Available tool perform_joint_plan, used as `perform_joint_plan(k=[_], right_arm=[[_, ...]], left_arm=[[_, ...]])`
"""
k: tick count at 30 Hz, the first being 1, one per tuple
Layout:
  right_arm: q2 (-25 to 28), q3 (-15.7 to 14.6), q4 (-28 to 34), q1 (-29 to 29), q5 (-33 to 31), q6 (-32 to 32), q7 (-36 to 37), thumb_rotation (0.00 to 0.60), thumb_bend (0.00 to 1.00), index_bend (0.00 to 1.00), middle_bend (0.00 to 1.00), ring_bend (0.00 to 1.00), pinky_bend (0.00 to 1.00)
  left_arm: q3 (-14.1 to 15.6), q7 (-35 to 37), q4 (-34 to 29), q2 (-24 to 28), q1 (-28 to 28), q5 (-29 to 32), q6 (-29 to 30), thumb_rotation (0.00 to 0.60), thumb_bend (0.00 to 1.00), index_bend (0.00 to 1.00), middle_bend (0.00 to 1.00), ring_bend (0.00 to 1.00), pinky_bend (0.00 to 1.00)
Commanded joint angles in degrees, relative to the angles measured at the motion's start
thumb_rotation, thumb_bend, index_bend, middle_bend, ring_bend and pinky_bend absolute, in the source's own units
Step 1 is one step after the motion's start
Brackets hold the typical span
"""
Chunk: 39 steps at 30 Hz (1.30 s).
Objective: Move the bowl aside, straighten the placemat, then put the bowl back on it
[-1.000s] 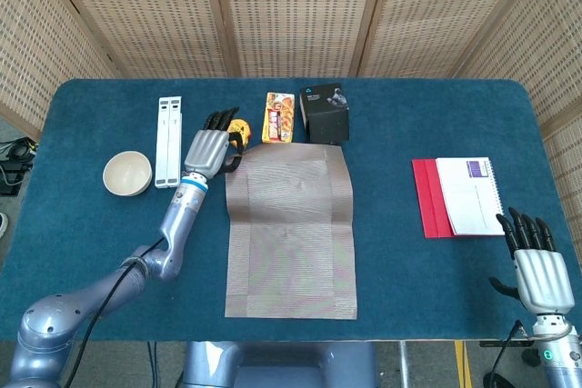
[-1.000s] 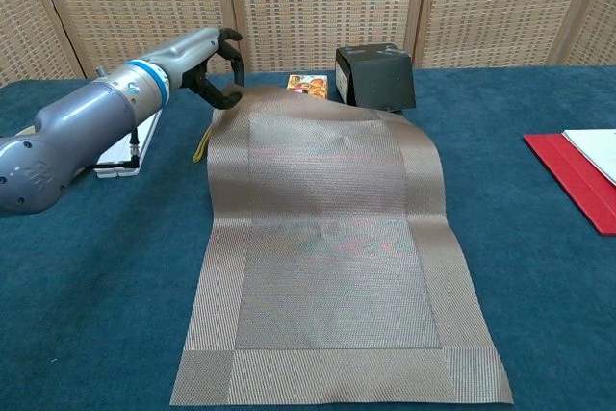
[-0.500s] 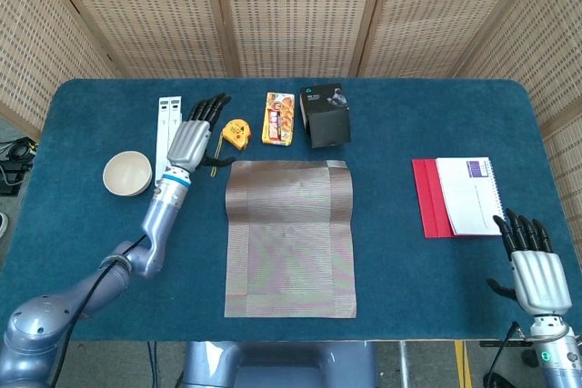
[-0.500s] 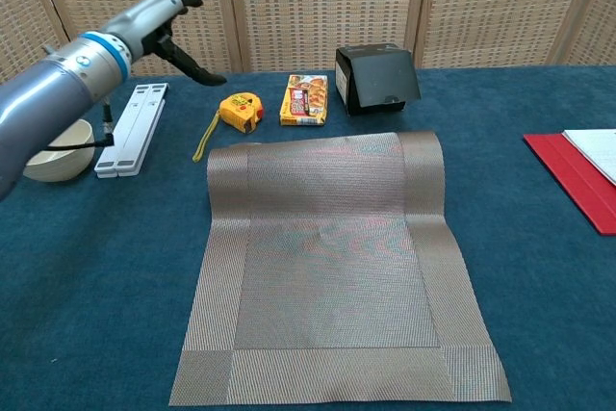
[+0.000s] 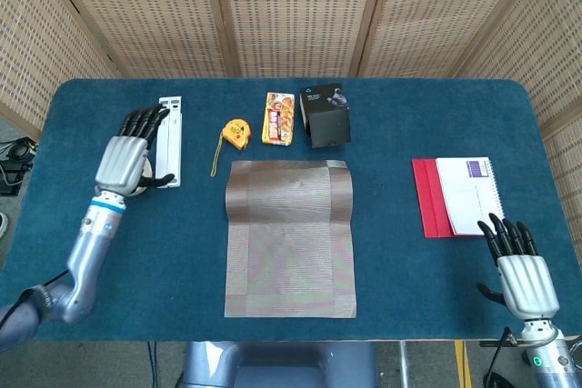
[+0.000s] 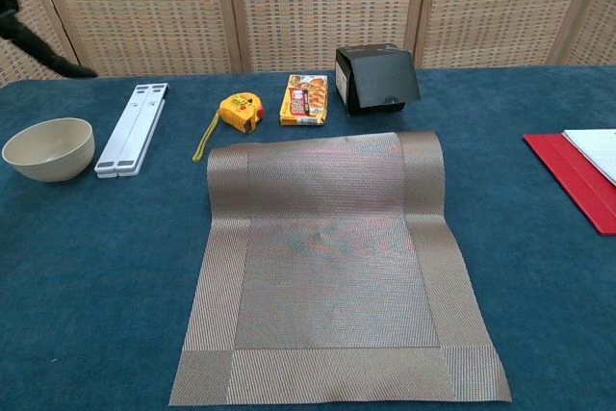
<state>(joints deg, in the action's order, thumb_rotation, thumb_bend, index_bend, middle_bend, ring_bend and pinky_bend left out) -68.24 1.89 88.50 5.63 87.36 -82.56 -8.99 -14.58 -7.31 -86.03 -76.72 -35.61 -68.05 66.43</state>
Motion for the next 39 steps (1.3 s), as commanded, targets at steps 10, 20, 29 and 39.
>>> perform_joint_plan(k=[10,20,29,39], right_arm=[[-0.8,-1.0,-1.1,0.6,2.7,-0.1,-0.1,0.600,0.00,0.11,0.00,0.00,0.00],[-2.9,-5.6,-8.6,7.2,19.1,1.6,3.6,0.600,0.00,0.11,0.00,0.00,0.00],[-4.7,-10.0,-7.5,15.9,29.5,11.1,1.5,0.600,0.00,0.17,0.00,0.00,0.00],[-11.7,-9.4,-5.1,22.1,29.7,20.9,-2.4,0.600,0.00,0.17,0.00,0.00,0.00]], left_arm=[[8.2,-9.7,-15.3,10.9,12.3,0.6,9.1,0.600,0.00,0.00,0.00,0.00,0.00],[11.0,-13.0,-19.0,12.5,15.1,-4.2,12.1,0.600,0.00,0.00,0.00,0.00,0.00],[11.3,-12.3,-18.5,14.0,15.9,-6.7,12.1,0.600,0.00,0.00,0.00,0.00,0.00],[11.6,-9.0,-18.5,15.4,16.3,-9.3,10.7,0.600,0.00,0.00,0.00,0.00,0.00]])
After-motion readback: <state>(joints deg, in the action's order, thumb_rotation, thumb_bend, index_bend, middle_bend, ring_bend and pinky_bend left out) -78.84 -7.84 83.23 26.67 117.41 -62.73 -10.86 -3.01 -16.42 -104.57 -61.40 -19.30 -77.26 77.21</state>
